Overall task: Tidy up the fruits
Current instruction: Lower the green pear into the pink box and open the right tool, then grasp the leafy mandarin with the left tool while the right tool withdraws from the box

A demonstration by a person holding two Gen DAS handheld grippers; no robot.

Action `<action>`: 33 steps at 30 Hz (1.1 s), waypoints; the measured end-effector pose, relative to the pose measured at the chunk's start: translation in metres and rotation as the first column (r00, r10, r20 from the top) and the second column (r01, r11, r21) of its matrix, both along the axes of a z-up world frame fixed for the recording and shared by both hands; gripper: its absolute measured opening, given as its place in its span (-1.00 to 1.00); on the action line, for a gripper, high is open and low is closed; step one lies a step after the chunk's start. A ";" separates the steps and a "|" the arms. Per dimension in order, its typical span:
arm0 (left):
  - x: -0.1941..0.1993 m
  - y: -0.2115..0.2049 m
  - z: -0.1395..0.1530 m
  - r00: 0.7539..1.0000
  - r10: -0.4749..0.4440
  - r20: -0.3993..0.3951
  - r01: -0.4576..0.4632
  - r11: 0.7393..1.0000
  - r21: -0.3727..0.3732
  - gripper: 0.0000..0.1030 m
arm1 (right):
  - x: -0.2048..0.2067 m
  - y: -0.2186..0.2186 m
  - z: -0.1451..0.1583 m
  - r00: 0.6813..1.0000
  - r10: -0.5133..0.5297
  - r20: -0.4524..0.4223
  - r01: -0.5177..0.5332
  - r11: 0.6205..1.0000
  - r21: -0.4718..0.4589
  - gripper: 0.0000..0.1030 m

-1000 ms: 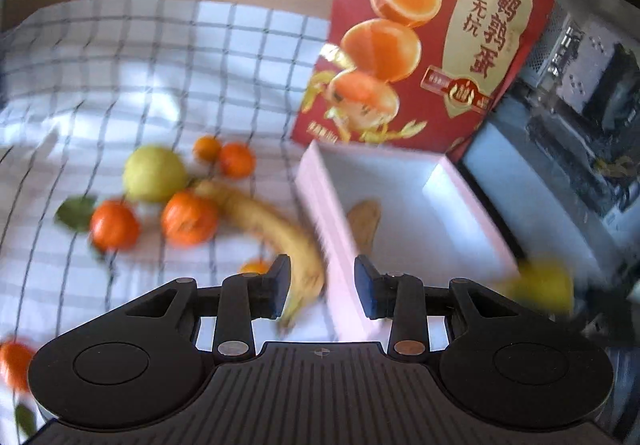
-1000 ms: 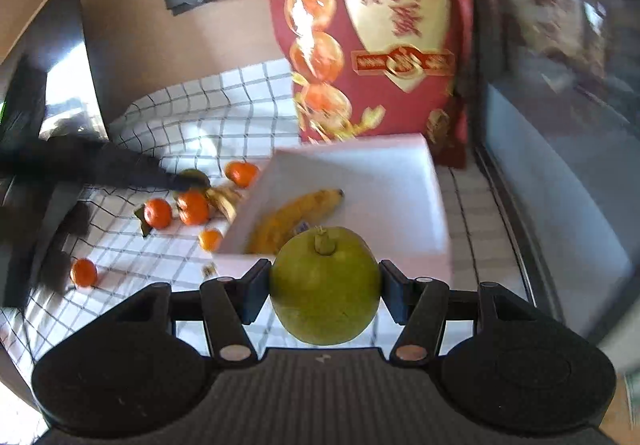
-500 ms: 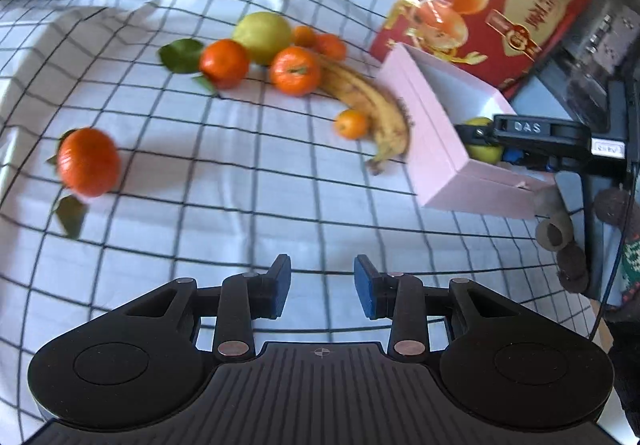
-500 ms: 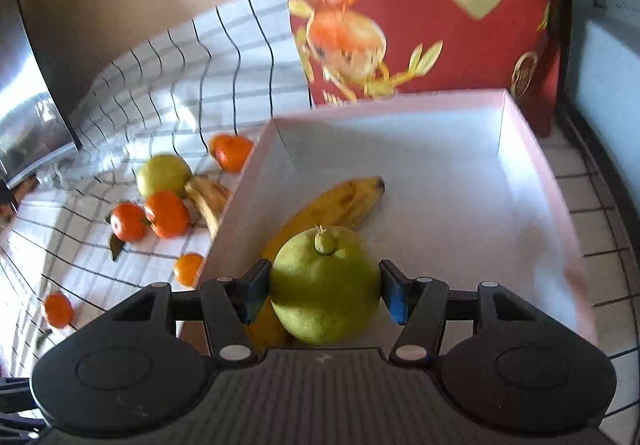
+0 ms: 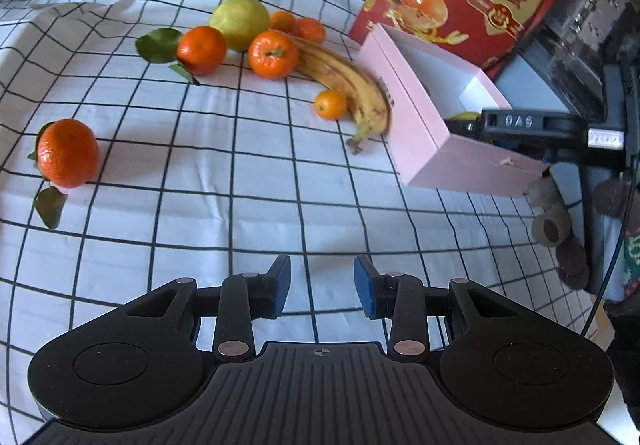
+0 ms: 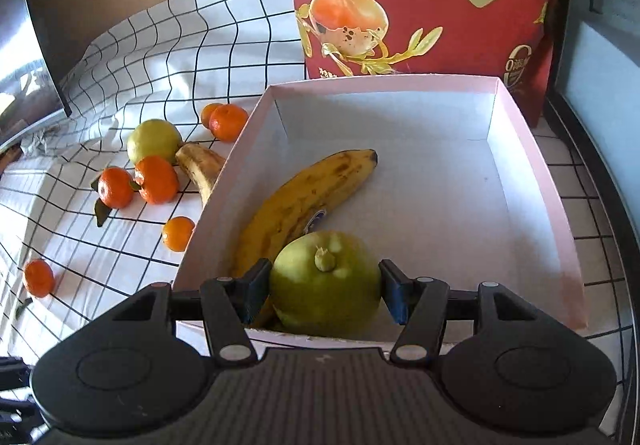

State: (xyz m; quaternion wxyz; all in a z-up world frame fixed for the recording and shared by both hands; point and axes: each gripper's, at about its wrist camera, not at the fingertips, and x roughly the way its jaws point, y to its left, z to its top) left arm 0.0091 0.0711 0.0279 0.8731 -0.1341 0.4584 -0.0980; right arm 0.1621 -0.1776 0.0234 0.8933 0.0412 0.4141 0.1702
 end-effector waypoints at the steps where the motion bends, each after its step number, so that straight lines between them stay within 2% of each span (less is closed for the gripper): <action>1: -0.001 -0.001 0.000 1.000 -0.002 -0.001 0.002 1.000 0.006 -0.25 | -0.003 -0.002 0.002 1.000 -0.004 0.010 0.004 1.000 0.008 0.14; 8: -0.002 0.000 0.004 1.000 0.023 0.019 -0.024 0.998 0.050 -0.25 | -0.032 -0.006 0.020 0.994 0.019 0.109 -0.018 1.000 -0.011 0.18; 12: 0.000 0.014 0.018 0.995 0.067 0.078 -0.074 0.993 0.091 -0.25 | -0.057 0.001 0.031 0.980 0.051 0.192 -0.034 0.996 -0.087 0.21; 15: -0.002 0.039 0.034 0.967 0.184 0.174 -0.208 0.969 0.132 -0.25 | -0.077 0.007 0.036 0.967 0.083 0.239 -0.051 0.989 -0.135 0.29; 19: -0.004 0.072 0.049 0.914 0.312 0.260 -0.371 0.903 0.219 -0.25 | -0.097 0.015 0.035 0.960 0.120 0.252 -0.081 0.984 -0.159 0.30; 21: -0.001 0.087 0.048 0.903 0.346 0.254 -0.407 0.879 0.249 -0.25 | -0.104 0.019 0.034 0.959 0.132 0.253 -0.092 0.982 -0.163 0.30; 22: 0.002 0.093 0.046 0.902 0.360 0.237 -0.414 0.876 0.245 -0.25 | -0.107 0.022 0.033 0.958 0.138 0.250 -0.099 0.982 -0.163 0.31; 27: 0.007 0.111 0.034 0.895 0.412 0.170 -0.440 0.878 0.191 -0.25 | -0.118 0.033 0.027 0.954 0.168 0.248 -0.123 0.975 -0.188 0.31; 33: 0.008 0.108 0.022 0.909 0.391 0.144 -0.414 0.886 0.208 -0.25 | -0.128 0.044 0.022 0.949 0.202 0.243 -0.153 0.966 -0.209 0.33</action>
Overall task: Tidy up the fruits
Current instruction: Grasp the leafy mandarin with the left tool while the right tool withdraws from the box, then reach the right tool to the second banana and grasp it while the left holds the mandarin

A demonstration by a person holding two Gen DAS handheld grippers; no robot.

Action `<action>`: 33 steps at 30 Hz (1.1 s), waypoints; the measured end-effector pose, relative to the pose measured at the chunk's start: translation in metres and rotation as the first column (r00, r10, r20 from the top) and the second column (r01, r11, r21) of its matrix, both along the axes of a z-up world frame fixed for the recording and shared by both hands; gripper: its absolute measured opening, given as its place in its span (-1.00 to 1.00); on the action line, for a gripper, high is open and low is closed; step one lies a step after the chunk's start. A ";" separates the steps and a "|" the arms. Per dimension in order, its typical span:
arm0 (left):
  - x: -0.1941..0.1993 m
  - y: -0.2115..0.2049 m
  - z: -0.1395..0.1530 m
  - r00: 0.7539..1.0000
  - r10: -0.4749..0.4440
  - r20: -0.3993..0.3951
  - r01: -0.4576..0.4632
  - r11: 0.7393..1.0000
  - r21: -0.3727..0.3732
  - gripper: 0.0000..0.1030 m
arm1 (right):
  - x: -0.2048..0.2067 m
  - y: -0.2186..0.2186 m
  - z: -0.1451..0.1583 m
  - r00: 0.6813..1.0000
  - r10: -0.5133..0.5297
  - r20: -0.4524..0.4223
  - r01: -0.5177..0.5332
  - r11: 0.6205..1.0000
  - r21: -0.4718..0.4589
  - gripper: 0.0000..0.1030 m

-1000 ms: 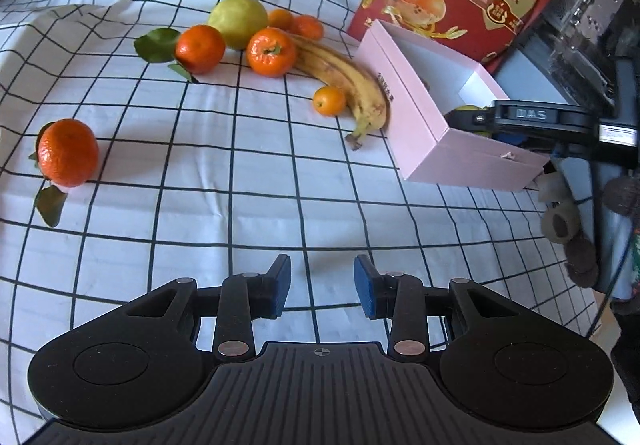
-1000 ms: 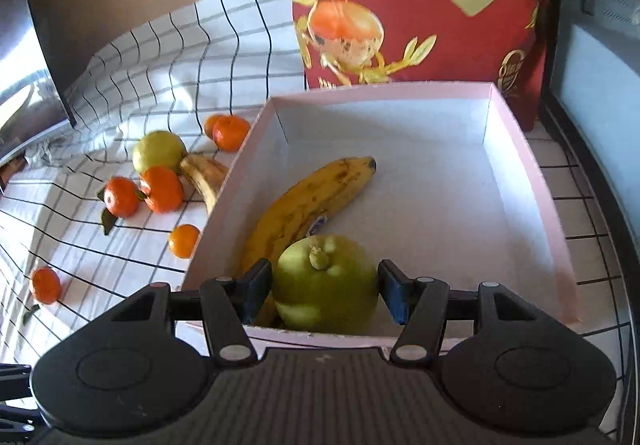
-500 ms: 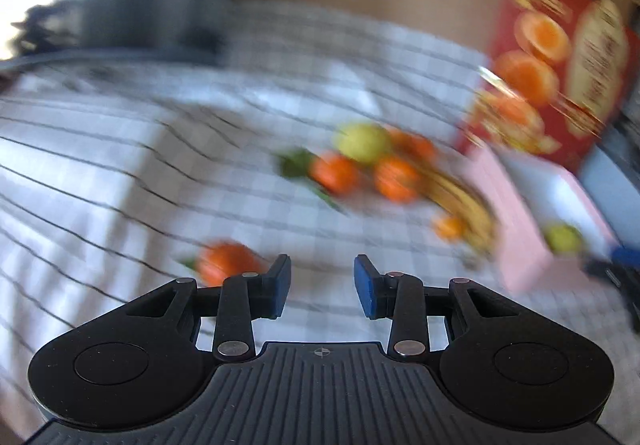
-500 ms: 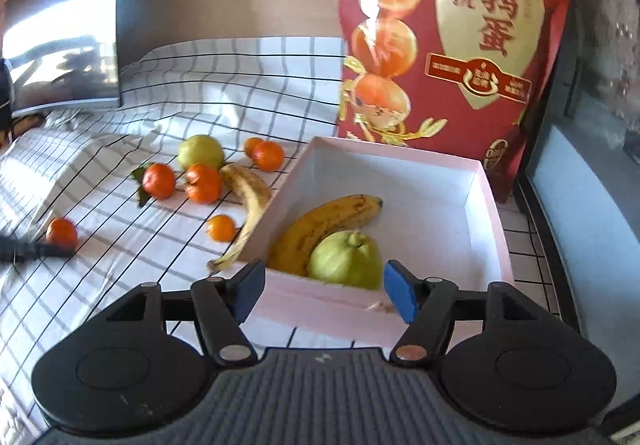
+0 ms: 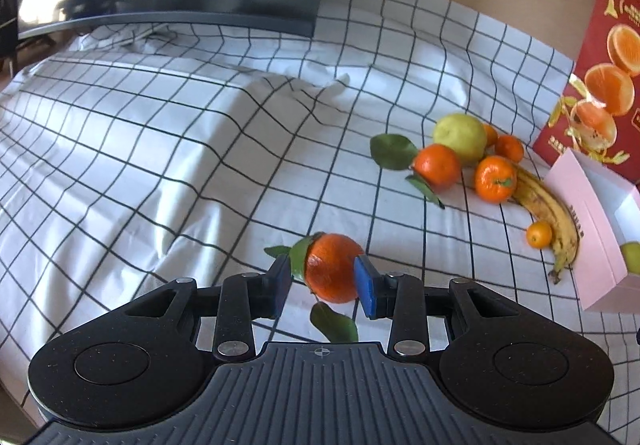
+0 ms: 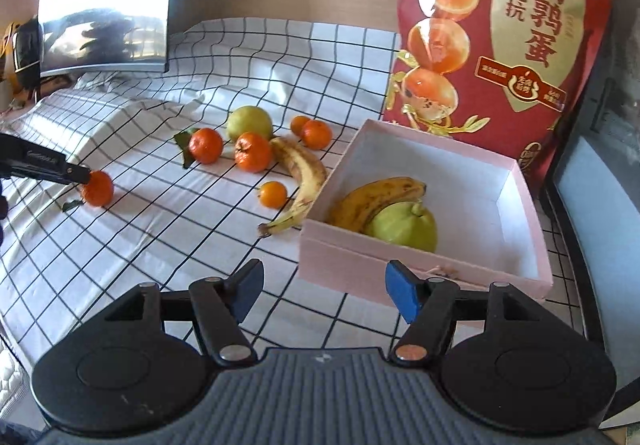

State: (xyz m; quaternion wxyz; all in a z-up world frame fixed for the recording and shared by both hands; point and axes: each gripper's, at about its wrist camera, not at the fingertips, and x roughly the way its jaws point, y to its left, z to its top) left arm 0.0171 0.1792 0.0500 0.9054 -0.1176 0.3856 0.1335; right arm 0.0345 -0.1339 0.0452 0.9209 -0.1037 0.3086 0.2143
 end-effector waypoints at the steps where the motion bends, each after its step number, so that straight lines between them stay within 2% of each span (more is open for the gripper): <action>1: 0.003 -0.001 -0.001 1.000 -0.008 -0.008 0.008 1.000 0.001 -0.25 | -0.001 0.001 -0.001 1.000 0.002 -0.006 -0.002 1.000 0.001 0.33; 4: 0.008 -0.005 -0.006 0.999 -0.025 -0.026 0.025 1.000 0.007 -0.20 | -0.003 0.005 -0.005 1.000 0.009 -0.021 -0.009 1.000 0.002 0.34; 14: 0.027 -0.004 -0.008 1.000 -0.024 -0.013 0.024 1.000 0.012 -0.09 | -0.014 0.010 -0.014 0.999 0.034 -0.036 -0.035 0.999 -0.030 0.34; 33: 0.039 0.001 -0.015 0.998 0.001 -0.067 -0.002 1.000 -0.016 -0.07 | -0.022 0.007 -0.024 0.997 0.020 -0.071 -0.022 0.999 -0.031 0.35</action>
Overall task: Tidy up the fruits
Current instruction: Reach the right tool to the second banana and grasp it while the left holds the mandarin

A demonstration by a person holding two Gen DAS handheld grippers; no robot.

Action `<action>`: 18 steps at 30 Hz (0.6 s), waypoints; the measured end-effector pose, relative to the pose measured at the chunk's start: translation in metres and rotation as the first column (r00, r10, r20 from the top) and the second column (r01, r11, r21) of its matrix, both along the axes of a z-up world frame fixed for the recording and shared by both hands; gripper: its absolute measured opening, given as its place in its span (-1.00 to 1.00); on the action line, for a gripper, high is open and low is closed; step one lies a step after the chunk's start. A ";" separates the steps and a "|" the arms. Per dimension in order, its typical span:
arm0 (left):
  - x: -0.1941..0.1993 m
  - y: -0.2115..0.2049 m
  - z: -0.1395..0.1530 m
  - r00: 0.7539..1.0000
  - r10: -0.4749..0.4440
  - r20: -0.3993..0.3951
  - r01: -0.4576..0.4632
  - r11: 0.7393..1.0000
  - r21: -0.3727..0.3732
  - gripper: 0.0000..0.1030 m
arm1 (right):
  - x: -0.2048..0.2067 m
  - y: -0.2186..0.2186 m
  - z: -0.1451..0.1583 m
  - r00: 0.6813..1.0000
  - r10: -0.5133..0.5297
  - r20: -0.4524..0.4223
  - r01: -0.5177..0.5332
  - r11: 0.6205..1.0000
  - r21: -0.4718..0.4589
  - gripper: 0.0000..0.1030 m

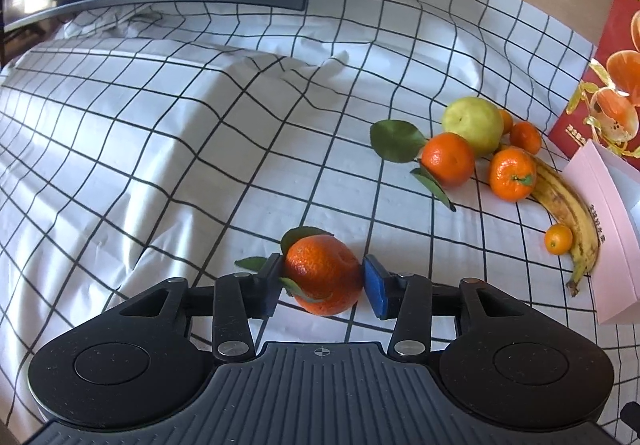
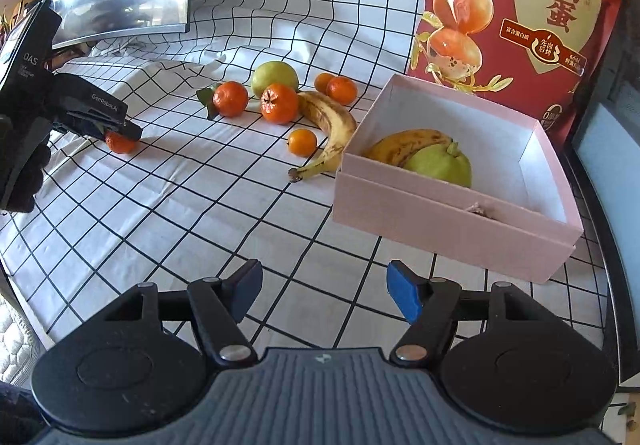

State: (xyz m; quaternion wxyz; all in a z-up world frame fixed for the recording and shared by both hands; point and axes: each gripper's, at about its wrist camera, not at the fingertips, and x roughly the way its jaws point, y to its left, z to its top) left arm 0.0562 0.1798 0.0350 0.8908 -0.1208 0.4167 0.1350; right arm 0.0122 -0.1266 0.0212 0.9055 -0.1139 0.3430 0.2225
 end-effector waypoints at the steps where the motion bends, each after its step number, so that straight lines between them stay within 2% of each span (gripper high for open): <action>1: -0.001 -0.001 0.000 1.000 -0.005 0.003 0.005 1.000 -0.007 -0.07 | 0.000 0.000 0.000 1.000 0.001 0.001 -0.001 1.000 -0.001 0.35; 7: -0.011 -0.014 0.006 0.997 -0.061 0.049 0.064 0.996 -0.056 -0.08 | 0.001 0.001 0.002 1.000 0.003 0.013 -0.003 1.000 -0.007 0.35; 10: -0.016 -0.025 0.010 0.991 -0.116 0.072 0.122 0.988 -0.095 -0.08 | 0.004 0.003 0.009 0.999 0.012 0.030 -0.012 1.000 0.003 0.35; 14: -0.021 -0.048 0.010 0.970 -0.232 0.079 0.241 0.959 -0.146 -0.08 | 0.021 0.014 0.031 0.997 0.058 0.058 -0.059 0.998 0.011 0.35; 18: -0.026 -0.069 0.005 0.943 -0.323 0.080 0.333 0.925 -0.181 -0.08 | 0.063 0.037 0.055 0.991 0.113 0.071 -0.112 0.993 -0.020 0.35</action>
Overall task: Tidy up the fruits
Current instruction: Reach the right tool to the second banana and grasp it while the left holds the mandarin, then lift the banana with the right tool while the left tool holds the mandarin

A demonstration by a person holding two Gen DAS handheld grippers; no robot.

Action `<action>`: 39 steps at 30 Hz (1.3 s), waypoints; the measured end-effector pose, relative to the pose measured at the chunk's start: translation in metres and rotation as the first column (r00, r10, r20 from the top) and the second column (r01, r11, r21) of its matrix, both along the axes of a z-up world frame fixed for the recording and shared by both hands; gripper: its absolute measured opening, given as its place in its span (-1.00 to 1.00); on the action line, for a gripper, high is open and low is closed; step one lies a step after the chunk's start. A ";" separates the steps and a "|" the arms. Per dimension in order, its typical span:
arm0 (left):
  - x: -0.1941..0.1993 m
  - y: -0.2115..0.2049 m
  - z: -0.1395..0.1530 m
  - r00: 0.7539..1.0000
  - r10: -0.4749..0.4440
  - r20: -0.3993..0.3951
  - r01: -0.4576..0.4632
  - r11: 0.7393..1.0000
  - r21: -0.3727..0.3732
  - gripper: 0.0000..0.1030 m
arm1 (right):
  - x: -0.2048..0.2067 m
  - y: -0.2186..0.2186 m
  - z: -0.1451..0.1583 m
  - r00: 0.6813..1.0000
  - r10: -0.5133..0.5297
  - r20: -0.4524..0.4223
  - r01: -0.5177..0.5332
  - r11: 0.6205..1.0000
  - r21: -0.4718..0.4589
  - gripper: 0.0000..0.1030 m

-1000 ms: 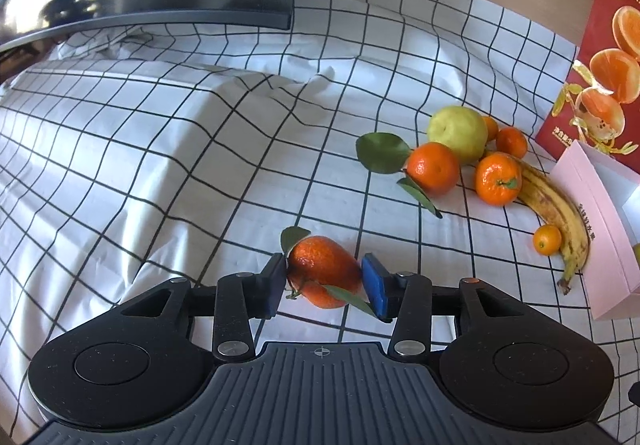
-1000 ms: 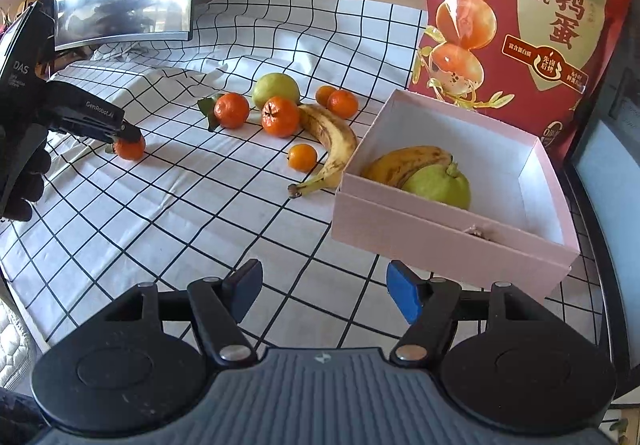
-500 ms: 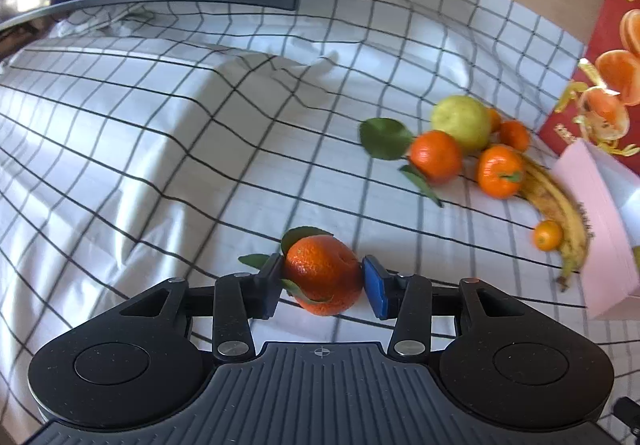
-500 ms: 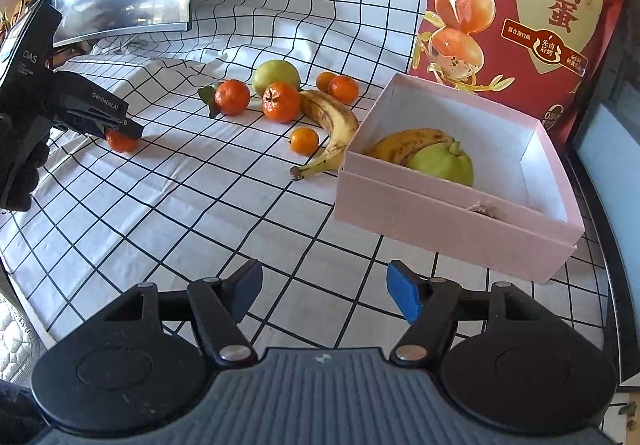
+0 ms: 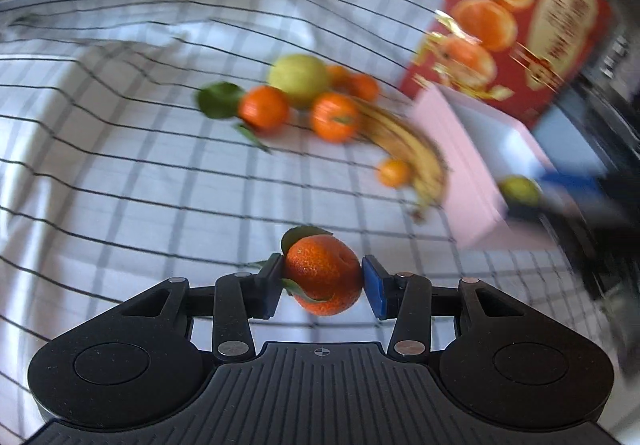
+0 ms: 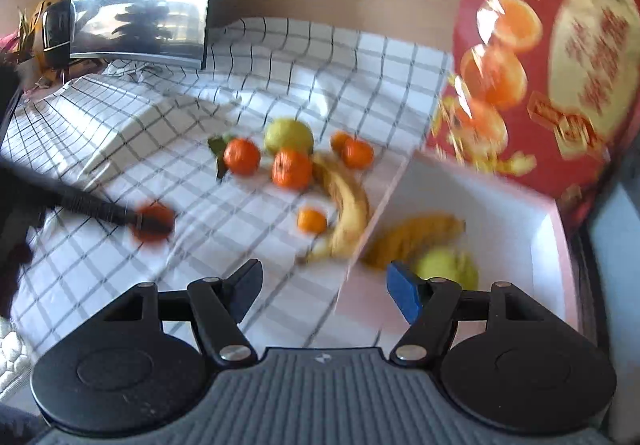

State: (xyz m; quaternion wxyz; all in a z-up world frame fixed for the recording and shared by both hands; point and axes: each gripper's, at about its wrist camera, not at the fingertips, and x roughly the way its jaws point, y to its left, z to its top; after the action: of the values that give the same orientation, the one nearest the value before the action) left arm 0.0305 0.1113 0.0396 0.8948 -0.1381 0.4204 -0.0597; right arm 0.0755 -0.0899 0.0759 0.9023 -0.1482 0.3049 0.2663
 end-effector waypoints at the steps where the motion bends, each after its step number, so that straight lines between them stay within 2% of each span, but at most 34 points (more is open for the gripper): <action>1: -0.002 -0.002 -0.001 1.000 -0.014 -0.002 0.014 1.000 -0.010 -0.08 | 0.013 0.007 0.003 1.000 0.015 -0.010 -0.015 1.000 -0.007 0.35; 4: -0.007 -0.006 -0.004 0.999 -0.038 -0.007 0.037 0.999 -0.035 -0.08 | 0.057 0.031 0.003 0.998 0.036 -0.053 -0.039 0.998 -0.053 0.35; 6: -0.009 -0.003 -0.005 0.999 -0.036 -0.008 0.035 0.998 -0.045 -0.08 | 0.088 0.050 -0.004 0.993 0.050 -0.110 -0.061 0.993 -0.099 0.34; 9: -0.012 0.008 -0.006 1.000 -0.019 -0.011 0.019 0.998 -0.062 -0.08 | 0.123 0.073 -0.018 0.987 0.049 -0.151 -0.076 0.982 -0.172 0.26; 14: -0.020 0.035 -0.010 0.999 0.038 -0.035 -0.040 0.997 -0.072 -0.08 | 0.161 0.099 -0.039 0.983 0.030 -0.180 -0.077 0.964 -0.256 0.18; 18: -0.025 0.057 -0.013 0.994 0.098 -0.048 -0.102 0.992 -0.079 -0.08 | 0.179 0.103 -0.042 0.983 0.012 -0.186 -0.062 0.961 -0.269 0.13; 22: -0.024 0.065 -0.014 0.991 0.123 -0.053 -0.127 0.988 -0.093 -0.08 | 0.188 0.100 -0.050 0.971 -0.001 -0.238 -0.063 0.963 -0.262 0.13; 23: -0.024 0.064 -0.014 0.991 0.120 -0.052 -0.125 0.988 -0.095 -0.08 | 0.189 0.098 -0.054 0.964 -0.005 -0.265 -0.065 0.965 -0.256 0.09; 26: -0.022 0.061 -0.014 0.992 0.113 -0.053 -0.117 0.988 -0.098 -0.08 | 0.183 0.099 -0.057 0.968 -0.002 -0.249 -0.066 0.962 -0.264 -0.02; 28: -0.021 0.059 -0.016 0.992 0.111 -0.057 -0.116 0.988 -0.098 -0.08 | 0.176 0.100 -0.055 0.970 0.000 -0.243 -0.068 0.961 -0.270 -0.19; 39: -0.017 0.051 -0.018 0.993 0.106 -0.059 -0.111 0.990 -0.090 -0.08 | 0.145 0.090 -0.047 0.944 0.045 -0.327 -0.102 0.982 -0.160 -0.25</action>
State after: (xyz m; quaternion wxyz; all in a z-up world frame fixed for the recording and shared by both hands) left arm 0.0132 0.1625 0.0221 0.8776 -0.2038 0.4330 -0.0265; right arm 0.2203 0.0002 0.0290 0.8133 -0.1925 0.4645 0.2928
